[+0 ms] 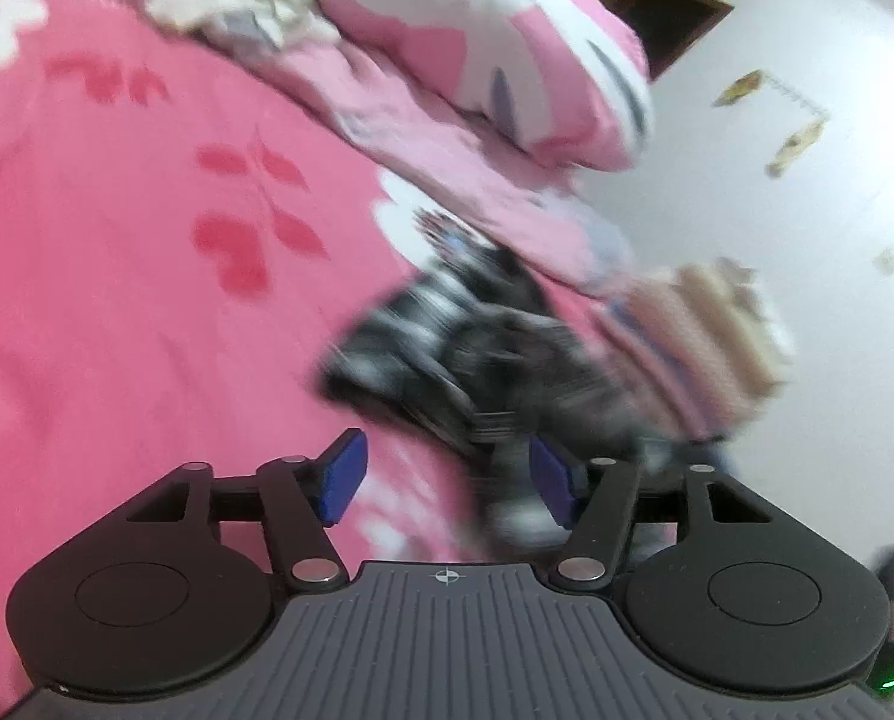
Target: Fold clothes
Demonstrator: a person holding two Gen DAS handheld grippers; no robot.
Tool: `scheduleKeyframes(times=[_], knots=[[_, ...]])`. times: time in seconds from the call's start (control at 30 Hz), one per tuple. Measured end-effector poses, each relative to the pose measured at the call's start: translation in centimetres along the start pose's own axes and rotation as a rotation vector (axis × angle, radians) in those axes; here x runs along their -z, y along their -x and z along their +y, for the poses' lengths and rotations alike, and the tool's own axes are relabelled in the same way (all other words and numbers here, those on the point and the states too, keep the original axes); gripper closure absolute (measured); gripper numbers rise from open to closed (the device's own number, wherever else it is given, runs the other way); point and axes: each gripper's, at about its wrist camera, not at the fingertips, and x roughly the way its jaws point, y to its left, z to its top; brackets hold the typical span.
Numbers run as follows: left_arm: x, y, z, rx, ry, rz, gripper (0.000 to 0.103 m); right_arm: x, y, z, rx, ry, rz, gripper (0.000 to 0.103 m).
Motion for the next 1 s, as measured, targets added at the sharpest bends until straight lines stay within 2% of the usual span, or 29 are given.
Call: scheduleKeyframes(times=[0.07, 0.13, 0.23, 0.3, 0.33, 0.37, 0.47, 0.6, 0.67, 0.8, 0.87, 0.9, 0.93, 1.0], knots=[[0.7, 0.2, -0.3, 0.046, 0.036, 0.034, 0.036, 0.8, -0.5, 0.8, 0.004, 0.010, 0.011, 0.083], [1.5, -0.2, -0.9, 0.040, 0.030, 0.058, 0.035, 1.0, -0.1, 0.8, -0.001, 0.003, -0.002, 0.077], [2.0, -0.9, -1.5, -0.003, -0.012, 0.068, 0.035, 0.8, 1.7, 0.0, -0.052, -0.014, -0.028, 0.057], [2.4, -1.4, -1.9, -0.031, -0.040, 0.075, 0.035, 0.6, 3.5, -1.0, -0.089, -0.029, -0.066, 0.050], [2.6, -1.7, -2.1, -0.046, -0.054, 0.079, 0.035, 0.5, 4.4, -1.7, -0.098, -0.044, -0.090, 0.041], [2.7, -1.9, -2.3, -0.060, -0.068, 0.082, 0.035, 0.2, 5.4, -2.7, -0.101, -0.075, -0.125, 0.036], [3.3, -2.6, -2.8, -0.103, -0.110, 0.092, 0.037, -1.1, 6.2, -6.1, -0.147, -0.208, -0.168, 0.036], [4.2, -2.8, -3.7, -0.171, -0.194, 0.075, 0.039, -3.8, 3.6, -7.3, -0.256, -0.277, -0.132, 0.037], [4.6, -2.8, -4.1, -0.192, -0.236, 0.067, 0.039, -5.0, 1.5, -6.5, -0.325, -0.253, -0.085, 0.038], [4.9, -2.7, -4.2, -0.208, -0.270, 0.062, 0.040, -5.7, -2.3, -3.3, -0.347, -0.120, 0.053, 0.043], [4.9, -2.6, -4.1, -0.203, -0.273, 0.061, 0.041, -5.4, -3.7, -3.2, -0.314, -0.126, 0.110, 0.069], [5.0, -2.5, -4.1, -0.199, -0.273, 0.059, 0.041, -5.2, -4.2, -3.9, -0.314, -0.167, 0.129, 0.075], [5.0, -2.3, -4.0, -0.193, -0.271, 0.058, 0.041, -4.9, -4.3, -5.0, -0.324, -0.239, 0.131, 0.086], [4.9, -2.1, -3.8, -0.172, -0.248, 0.057, 0.040, -4.4, -3.8, -7.4, -0.342, -0.380, 0.095, 0.088]])
